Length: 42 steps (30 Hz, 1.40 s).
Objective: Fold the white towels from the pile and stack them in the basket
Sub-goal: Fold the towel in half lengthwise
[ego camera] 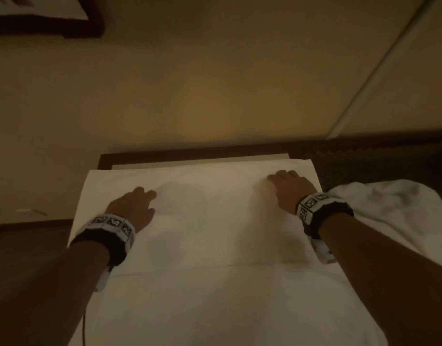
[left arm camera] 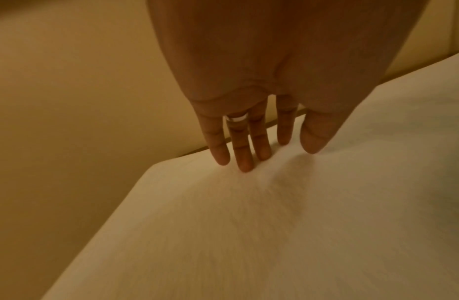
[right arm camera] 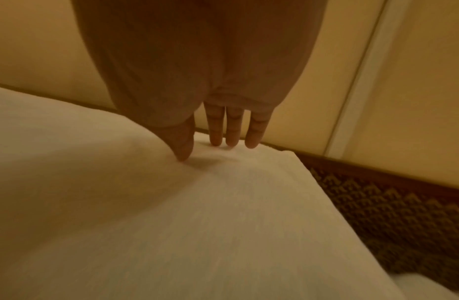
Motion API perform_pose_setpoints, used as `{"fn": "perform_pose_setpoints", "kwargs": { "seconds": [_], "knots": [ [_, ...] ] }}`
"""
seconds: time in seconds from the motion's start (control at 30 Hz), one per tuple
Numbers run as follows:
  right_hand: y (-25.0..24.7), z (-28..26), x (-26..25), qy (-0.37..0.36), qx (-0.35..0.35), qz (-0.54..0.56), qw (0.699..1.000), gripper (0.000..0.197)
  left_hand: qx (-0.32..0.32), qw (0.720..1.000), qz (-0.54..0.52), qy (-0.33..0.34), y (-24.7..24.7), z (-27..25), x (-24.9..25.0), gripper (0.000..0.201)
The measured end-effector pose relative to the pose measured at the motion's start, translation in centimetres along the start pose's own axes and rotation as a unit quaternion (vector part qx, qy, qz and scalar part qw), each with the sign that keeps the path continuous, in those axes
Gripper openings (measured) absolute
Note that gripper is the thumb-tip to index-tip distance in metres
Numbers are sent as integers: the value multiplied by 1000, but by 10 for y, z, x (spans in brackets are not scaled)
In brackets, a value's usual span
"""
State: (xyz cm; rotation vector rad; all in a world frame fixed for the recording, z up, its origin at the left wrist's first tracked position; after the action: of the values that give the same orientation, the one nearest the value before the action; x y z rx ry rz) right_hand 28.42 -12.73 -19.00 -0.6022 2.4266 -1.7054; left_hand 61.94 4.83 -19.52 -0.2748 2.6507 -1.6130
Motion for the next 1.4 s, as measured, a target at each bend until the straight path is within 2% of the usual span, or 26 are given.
{"fn": "perform_pose_setpoints", "kwargs": {
  "seconds": [0.13,0.2,0.27,0.43,0.5,0.57,0.67,0.77,0.9,1.1,1.17,1.23,1.3,1.4],
  "knots": [
    [-6,45,3,-32,-25,-11,999,73,6,999,29,-18,-19,45,-12,64],
    [-11,60,5,-32,-27,-4,999,74,15,997,80,-9,-29,62,-16,76],
    [-19,73,8,-25,-9,-5,1000,73,16,994,104,-12,-36,75,-19,80],
    [-27,85,11,15,4,2,1000,58,29,991,121,-39,-49,86,-8,50],
    [-30,79,9,7,13,-13,1000,49,45,992,112,-38,-51,81,-5,43],
    [-38,70,8,-12,26,-18,999,48,52,992,112,-27,-52,70,-6,41],
    [-45,47,13,-24,9,3,1000,50,53,992,115,8,-47,47,-5,42],
    [-52,13,17,-31,11,5,999,43,96,987,121,32,-53,14,-5,41],
    [-65,-41,23,-26,49,4,998,40,145,973,173,57,-72,-42,15,22],
    [-80,-147,34,16,170,54,984,29,263,941,193,90,-84,-149,47,27],
    [-70,-186,34,16,205,62,977,29,254,944,188,91,-67,-183,52,32],
    [-44,-222,35,24,208,46,977,31,224,951,184,110,-32,-211,58,37],
    [3,-248,33,34,150,2,988,34,172,962,174,117,15,-231,64,39],
    [79,-278,31,48,10,-58,997,43,70,979,171,82,83,-248,68,42]
  ]
}}
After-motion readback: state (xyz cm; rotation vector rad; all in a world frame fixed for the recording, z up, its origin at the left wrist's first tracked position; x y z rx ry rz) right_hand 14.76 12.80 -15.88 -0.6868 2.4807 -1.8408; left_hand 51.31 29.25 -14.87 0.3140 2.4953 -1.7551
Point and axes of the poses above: each hand's wrist, its own z-axis towards the middle knuckle, its own y-axis out of the palm, x = y × z, the point moved 9 cm from there along z, towards the middle knuckle, and after that the axes turned 12 degrees about y, right-handed, at the moved point
